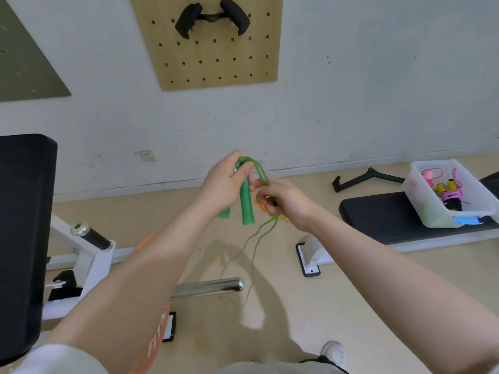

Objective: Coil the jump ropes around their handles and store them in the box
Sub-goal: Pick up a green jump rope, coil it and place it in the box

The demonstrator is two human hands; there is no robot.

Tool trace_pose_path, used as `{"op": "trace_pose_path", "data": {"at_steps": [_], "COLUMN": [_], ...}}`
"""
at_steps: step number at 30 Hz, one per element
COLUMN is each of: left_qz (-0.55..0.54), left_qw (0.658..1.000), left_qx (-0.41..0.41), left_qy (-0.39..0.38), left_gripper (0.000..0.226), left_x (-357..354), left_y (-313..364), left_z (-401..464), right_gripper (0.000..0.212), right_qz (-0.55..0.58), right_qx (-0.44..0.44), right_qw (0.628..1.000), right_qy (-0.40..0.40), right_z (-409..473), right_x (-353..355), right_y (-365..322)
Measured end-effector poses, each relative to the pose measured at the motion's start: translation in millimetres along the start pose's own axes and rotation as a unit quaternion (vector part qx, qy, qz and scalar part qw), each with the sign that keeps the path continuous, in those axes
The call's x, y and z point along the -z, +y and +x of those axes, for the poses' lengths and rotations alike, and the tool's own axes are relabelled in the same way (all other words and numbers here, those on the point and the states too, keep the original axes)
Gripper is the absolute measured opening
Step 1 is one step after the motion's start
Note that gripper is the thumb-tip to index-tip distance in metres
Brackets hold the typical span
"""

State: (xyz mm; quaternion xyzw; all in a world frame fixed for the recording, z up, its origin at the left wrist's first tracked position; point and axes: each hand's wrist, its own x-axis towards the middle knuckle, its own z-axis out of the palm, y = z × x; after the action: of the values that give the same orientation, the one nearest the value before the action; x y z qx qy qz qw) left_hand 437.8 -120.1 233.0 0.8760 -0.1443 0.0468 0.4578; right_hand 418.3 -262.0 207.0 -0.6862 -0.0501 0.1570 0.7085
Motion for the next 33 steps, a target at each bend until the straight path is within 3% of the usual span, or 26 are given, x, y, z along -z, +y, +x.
{"op": "trace_pose_path", "data": {"at_steps": [1,6,9,12,17,19,22,25,27,29,31,33], "left_qz": [-0.038,-0.241,-0.299,-0.348,-0.340,-0.286,-0.076,0.066,0.179,0.324,0.406,0.324], "left_qw": [0.999,0.959,0.933,0.908,0.920,0.944,0.991,0.991,0.959,0.891,0.836,0.849], "left_qx": [0.012,0.074,0.125,0.193,0.176,0.155,0.112,0.060,0.043,0.019,0.014,0.074], "left_qy": [0.022,0.131,0.158,0.132,0.080,0.053,-0.009,-0.104,-0.217,-0.317,-0.370,-0.411], "left_gripper": [0.017,0.020,0.022,0.026,0.020,0.016,0.009,0.020,0.039,0.037,0.025,0.013], "left_x": [-1,-14,-11,-6,-10,-9,3,19,23,17,8,0], "left_y": [-2,2,5,3,3,-2,-11,-13,-7,-2,-1,-7], "left_z": [0,-7,-5,-5,-15,-16,-18,-18,-20,-25,-31,-34], "right_gripper": [0.002,0.015,0.015,0.013,0.015,0.023,0.029,0.027,0.026,0.026,0.024,0.017], "right_qz": [-0.024,-0.245,-0.199,-0.149,-0.131,-0.153,-0.246,-0.408,-0.562,-0.653,-0.687,-0.708], "right_qx": [0.002,-0.021,-0.053,-0.083,-0.142,-0.149,-0.158,-0.160,-0.134,-0.091,-0.061,-0.045], "right_qw": [1.000,0.967,0.977,0.983,0.972,0.971,0.953,0.893,0.806,0.737,0.708,0.688], "right_qy": [-0.013,-0.065,-0.054,-0.071,-0.132,-0.109,-0.078,-0.102,-0.127,-0.149,-0.153,-0.150], "right_z": [-2,-4,-7,-7,-4,-4,-7,-10,-10,-11,-13,-16], "right_x": [-1,-10,-15,-20,-22,-20,-10,-2,-4,-13,-21,-24], "right_y": [0,-12,-10,-10,-3,3,5,0,-4,-9,-12,-13]}}
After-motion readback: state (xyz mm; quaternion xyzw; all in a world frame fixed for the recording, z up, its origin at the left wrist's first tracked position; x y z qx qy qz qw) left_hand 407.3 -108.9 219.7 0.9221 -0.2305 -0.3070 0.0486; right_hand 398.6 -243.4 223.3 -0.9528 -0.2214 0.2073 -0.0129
